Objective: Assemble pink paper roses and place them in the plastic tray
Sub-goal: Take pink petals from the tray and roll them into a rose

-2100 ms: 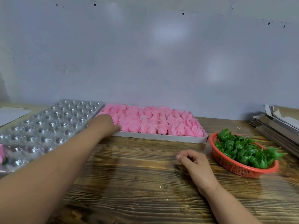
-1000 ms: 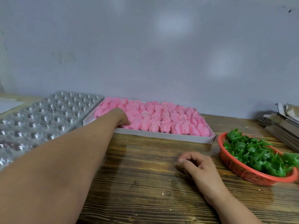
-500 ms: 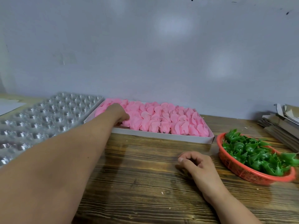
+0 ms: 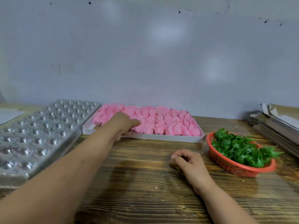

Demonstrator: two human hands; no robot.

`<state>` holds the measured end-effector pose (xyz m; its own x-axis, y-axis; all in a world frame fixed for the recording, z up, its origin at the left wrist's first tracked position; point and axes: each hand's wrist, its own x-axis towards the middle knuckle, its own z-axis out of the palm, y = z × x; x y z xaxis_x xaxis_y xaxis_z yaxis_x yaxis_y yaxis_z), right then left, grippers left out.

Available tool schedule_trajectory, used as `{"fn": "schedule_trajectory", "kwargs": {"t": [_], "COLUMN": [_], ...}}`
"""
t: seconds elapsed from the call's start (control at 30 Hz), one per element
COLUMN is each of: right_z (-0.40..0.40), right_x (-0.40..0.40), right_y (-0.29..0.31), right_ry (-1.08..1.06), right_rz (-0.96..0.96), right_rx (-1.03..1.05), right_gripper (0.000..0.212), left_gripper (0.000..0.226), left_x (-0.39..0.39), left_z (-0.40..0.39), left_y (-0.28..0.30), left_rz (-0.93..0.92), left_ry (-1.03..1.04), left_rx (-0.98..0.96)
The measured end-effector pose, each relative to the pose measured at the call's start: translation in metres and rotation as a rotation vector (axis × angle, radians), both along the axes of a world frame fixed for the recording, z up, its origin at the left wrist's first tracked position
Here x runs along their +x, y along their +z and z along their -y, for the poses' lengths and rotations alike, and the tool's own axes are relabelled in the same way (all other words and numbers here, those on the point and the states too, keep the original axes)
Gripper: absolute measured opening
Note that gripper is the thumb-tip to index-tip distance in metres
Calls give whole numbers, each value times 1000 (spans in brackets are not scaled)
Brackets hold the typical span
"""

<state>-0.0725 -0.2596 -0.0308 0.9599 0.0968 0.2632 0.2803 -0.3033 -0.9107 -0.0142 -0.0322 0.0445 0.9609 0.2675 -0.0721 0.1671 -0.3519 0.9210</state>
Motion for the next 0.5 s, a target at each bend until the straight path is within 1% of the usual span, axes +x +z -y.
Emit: {"fn": "schedule_trajectory", "kwargs": {"t": [0.07,0.17,0.3,0.37,0.5], "right_z": [-1,-1,0,-1,0], "right_x": [-1,-2,-2,-2,-2], "right_y": [1,1,1,0,-2], "right_ry": [-5,-16,-15,-18,-17], "right_rz": [9,20,35,35,39], "right_rx": [6,26,20,42,70], "right_gripper": [18,24,24,27,33], "left_gripper": [23,16,18,16,21], "left_x": [-12,-26,-36,-40,-45], "left_z": [14,33,52,60,71], "left_y": [-8,-20,-31,-34,-41], "left_rz": [-40,-94,-124,-130,-121], "left_ry": [-32,-57,-75,-76,-68], "left_rx": [-165,-336,-477,-541,-639]}}
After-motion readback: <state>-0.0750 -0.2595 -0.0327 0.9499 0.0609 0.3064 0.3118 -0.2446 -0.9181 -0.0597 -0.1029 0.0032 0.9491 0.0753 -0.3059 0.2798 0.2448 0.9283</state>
